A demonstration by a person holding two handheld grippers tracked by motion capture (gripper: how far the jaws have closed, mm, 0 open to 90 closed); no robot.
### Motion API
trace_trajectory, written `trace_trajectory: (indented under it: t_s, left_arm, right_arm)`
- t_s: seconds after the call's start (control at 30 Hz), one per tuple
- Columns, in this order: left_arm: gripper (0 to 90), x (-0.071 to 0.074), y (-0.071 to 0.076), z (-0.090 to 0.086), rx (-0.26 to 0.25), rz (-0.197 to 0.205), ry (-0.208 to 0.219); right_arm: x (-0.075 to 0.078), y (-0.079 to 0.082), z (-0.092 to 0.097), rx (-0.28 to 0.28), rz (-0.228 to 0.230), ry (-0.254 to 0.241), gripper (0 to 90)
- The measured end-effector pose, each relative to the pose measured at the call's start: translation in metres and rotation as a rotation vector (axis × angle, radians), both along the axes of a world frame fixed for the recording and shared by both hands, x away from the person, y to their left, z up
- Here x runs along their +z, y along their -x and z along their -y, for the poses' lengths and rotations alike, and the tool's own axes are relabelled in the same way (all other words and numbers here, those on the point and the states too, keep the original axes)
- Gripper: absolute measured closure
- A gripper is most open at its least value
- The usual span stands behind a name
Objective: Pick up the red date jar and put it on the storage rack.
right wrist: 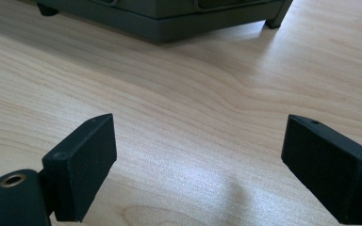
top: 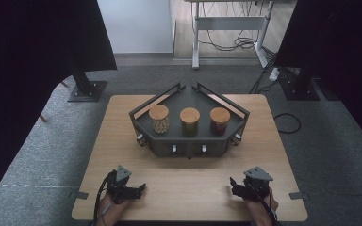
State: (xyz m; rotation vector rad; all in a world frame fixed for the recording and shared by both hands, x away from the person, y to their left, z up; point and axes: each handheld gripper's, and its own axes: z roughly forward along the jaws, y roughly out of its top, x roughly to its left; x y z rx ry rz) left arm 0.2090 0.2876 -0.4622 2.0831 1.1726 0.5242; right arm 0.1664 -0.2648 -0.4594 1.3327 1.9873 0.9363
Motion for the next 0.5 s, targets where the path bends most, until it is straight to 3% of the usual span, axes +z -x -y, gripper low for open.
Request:
trace_trajectory:
  t_s: [0.5]
  left_arm:
    - [1.9, 0.0000, 0.0000, 0.0000, 0.000, 0.000, 0.000]
  right_arm:
    - [-0.0049, -0.0053, 0.0002, -0.009, -0.037, 0.014, 10.2]
